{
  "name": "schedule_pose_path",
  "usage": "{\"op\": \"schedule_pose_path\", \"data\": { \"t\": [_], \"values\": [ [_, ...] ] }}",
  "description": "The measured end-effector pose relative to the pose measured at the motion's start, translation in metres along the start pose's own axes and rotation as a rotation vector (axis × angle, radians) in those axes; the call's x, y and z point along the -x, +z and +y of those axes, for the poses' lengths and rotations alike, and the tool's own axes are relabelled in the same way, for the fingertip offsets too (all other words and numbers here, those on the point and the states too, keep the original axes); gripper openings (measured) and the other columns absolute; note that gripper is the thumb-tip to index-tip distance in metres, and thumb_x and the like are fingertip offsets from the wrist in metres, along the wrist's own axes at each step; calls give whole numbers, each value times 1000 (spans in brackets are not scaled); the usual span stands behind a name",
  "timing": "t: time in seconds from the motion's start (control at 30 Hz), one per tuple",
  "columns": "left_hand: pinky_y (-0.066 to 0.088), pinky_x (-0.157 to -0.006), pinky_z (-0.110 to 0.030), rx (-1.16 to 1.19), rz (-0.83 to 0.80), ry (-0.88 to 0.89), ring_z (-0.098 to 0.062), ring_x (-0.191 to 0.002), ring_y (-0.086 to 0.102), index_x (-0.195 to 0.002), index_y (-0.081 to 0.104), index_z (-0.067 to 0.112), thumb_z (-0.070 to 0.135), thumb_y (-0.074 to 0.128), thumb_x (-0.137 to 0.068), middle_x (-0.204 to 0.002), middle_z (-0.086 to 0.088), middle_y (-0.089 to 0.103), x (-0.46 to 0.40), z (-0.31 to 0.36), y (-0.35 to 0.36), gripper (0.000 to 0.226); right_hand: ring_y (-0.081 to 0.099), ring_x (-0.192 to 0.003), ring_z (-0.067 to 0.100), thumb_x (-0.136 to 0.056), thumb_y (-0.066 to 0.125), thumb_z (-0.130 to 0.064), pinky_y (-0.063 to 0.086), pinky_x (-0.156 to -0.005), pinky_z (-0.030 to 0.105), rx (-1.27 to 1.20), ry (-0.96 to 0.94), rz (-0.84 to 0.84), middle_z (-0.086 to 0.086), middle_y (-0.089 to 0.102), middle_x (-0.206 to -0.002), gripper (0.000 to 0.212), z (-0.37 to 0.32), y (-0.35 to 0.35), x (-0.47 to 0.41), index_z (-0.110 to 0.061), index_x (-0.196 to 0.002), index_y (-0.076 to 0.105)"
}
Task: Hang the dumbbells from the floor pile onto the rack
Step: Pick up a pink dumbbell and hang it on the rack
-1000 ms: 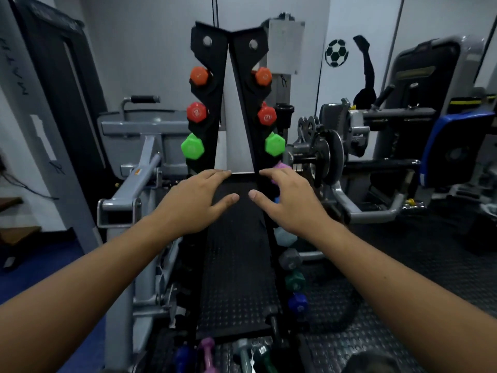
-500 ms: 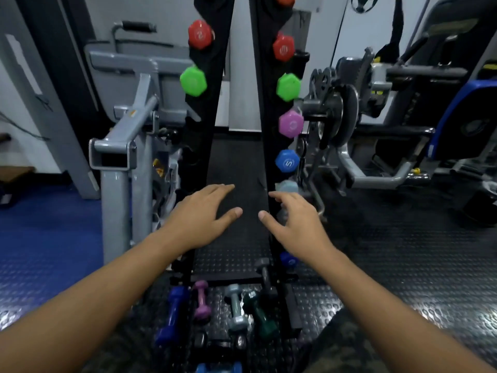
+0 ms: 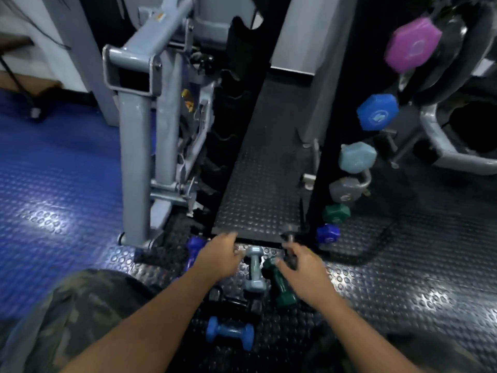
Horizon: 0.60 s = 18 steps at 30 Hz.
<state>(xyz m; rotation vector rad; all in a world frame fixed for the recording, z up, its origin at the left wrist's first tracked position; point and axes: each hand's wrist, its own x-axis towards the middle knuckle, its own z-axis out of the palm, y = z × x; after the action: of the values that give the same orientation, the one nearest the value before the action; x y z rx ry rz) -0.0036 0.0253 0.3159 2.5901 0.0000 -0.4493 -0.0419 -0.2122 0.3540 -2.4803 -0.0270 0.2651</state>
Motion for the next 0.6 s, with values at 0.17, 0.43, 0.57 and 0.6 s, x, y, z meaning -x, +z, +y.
{"op": "schedule_pose_path", "data": {
  "t": [0.17, 0.43, 0.57, 0.6],
  "values": [
    [54, -90, -43, 73, -78, -201, -32, -112, 66, -139, 50, 19, 43, 58, -101, -121, -9, 63, -26, -47, 59, 46, 58, -106, 6, -100, 66, -46, 41, -87, 18, 80, -3, -147, -7, 65, -126, 46, 13, 55, -49, -25, -141, 60],
    [50, -76, -31, 247, -9, -411, -16, -95, 62, -138, 50, 27, 46, 55, -104, -118, 0, 60, -93, -94, 131, 39, 59, -123, 11, -101, 64, -45, 48, -107, 30, 134, -51, -335, -9, 63, -133, 44, 30, 141, -170, -26, -141, 60],
    [57, -83, -42, 276, 4, -480, -26, -102, 67, -131, 50, 23, 49, 51, -104, -118, -6, 61, -126, -117, 159, 38, 65, -112, 15, -100, 66, -43, 52, -97, 31, 141, -39, -371, 0, 67, -127, 47, 39, 191, -219, -21, -141, 62],
    [57, -82, -42, 284, 5, -491, -26, -100, 67, -129, 50, 22, 48, 51, -104, -117, -7, 61, -131, -121, 165, 37, 68, -104, 14, -100, 66, -43, 54, -92, 30, 142, -38, -384, 1, 68, -123, 47, 40, 202, -227, -21, -141, 62]
  ]
}}
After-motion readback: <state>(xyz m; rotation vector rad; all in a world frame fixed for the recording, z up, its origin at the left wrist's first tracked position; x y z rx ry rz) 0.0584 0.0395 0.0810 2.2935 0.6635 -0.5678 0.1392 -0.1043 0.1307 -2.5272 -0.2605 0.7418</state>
